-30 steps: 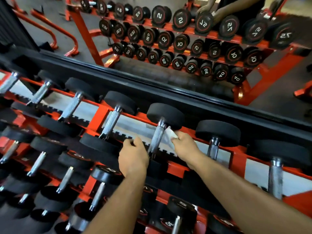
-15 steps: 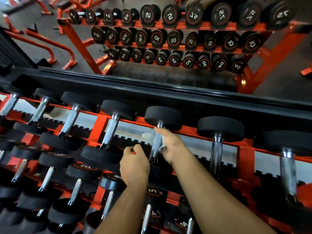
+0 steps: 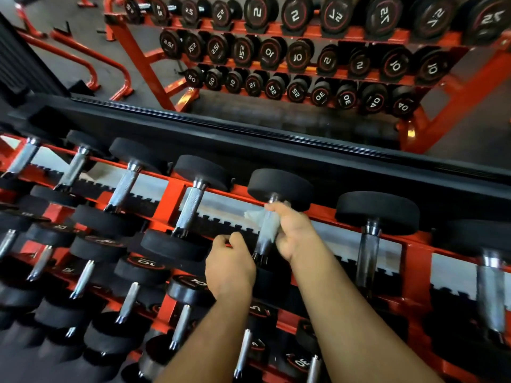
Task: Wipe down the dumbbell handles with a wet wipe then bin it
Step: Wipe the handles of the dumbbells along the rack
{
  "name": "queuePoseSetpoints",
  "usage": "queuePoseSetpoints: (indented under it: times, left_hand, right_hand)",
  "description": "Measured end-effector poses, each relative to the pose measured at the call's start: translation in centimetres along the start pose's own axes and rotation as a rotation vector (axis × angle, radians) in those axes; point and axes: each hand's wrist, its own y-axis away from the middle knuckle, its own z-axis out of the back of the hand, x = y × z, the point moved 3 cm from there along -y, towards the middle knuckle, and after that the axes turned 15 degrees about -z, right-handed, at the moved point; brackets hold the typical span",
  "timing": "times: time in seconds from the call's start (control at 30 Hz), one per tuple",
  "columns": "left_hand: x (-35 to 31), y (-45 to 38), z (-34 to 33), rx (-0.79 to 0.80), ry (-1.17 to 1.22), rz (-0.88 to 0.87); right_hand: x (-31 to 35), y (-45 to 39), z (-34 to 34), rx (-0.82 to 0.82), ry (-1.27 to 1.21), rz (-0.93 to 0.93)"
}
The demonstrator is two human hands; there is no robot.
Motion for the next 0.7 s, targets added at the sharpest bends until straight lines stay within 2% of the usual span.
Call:
queuePoseSetpoints:
  times: [0.17, 0.33, 0.47, 0.6, 0.7]
  left_hand:
    - [0.2, 0.1, -0.1, 0.013, 0.004, 0.007]
    - [0.0, 0.0, 0.1, 0.018, 0.011, 0.018]
    - [-0.2, 0.2, 0.1, 0.033, 0.006, 0.016]
    - [-0.3, 0.3, 0.3, 0.028, 0.014, 0.018]
    - [-0.2, 0.3, 0.3, 0.021, 0.008, 0.022]
  right_hand:
    - [0.8, -0.1, -1.5, 0.05, 0.164, -0.123]
    - [-0.2, 0.0, 0.2, 0.093, 0.09, -0.096]
    - [-0.5, -0.2, -0.5, 0.052, 0.118, -0.102]
    - [-0.8, 0.0, -0.5, 0.12, 0.083, -0.091]
    - [-1.5, 0.4, 0.8, 0.068, 0.059, -0.073]
